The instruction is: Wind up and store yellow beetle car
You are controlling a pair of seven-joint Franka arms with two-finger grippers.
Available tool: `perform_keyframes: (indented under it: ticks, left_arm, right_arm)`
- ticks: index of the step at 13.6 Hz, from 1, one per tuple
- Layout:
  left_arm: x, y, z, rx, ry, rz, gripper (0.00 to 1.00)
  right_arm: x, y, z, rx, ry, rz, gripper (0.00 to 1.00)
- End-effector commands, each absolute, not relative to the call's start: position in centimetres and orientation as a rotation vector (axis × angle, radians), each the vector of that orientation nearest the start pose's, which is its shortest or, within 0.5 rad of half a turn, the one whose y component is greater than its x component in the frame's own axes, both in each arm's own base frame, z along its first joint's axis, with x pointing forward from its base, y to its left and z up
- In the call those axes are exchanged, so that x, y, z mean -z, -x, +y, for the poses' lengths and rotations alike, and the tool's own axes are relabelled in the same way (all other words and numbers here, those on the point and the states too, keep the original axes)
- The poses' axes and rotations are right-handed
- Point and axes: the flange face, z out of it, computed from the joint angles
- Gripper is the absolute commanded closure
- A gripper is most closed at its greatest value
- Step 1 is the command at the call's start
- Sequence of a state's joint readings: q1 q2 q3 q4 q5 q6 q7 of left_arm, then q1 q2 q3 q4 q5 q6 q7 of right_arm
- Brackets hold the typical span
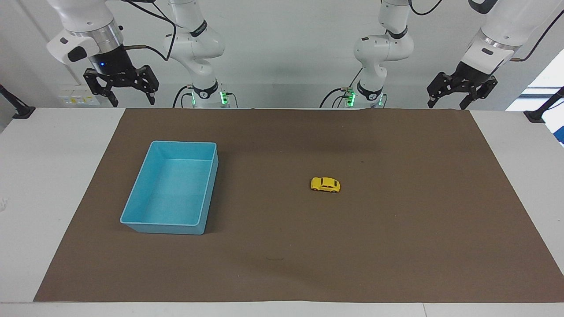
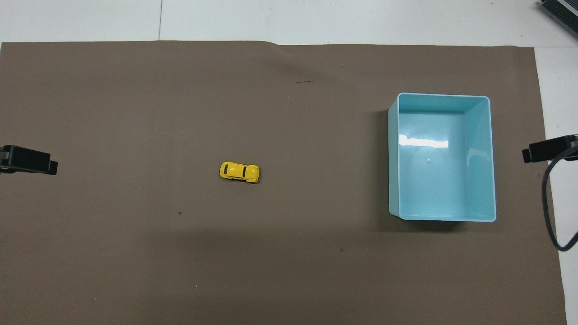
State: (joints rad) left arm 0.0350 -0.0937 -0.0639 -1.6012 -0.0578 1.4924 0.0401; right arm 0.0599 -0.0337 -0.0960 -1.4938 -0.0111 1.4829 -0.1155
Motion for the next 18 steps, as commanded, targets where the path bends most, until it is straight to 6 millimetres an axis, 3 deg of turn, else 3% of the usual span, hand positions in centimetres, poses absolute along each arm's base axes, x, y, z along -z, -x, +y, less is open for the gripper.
perform_keyframes:
  ticks: [1, 14, 17, 18]
  left_arm:
    - [-65.4, -50.9, -2.0, -0.004, 3.194, 0.113, 0.00]
    - [-65.0, -51.1, -2.8, -0.018, 3.193, 0.108, 0.00]
    - [-64.6, -51.4, -3.4, -0.028, 3.193, -0.064, 0.00]
    - [-64.4, -51.7, -4.6, -0.014, 3.195, -0.097, 0.00]
  right_arm:
    - [-67.5, -52.9, -2.2, 0.038, 3.138, -0.108, 0.00]
    - [-67.5, -52.8, -2.2, 0.036, 3.138, -0.108, 0.00]
    - [-67.5, -52.9, -2.2, 0.038, 3.138, -0.108, 0.00]
    - [-67.5, -52.9, -2.2, 0.038, 3.138, -0.108, 0.00]
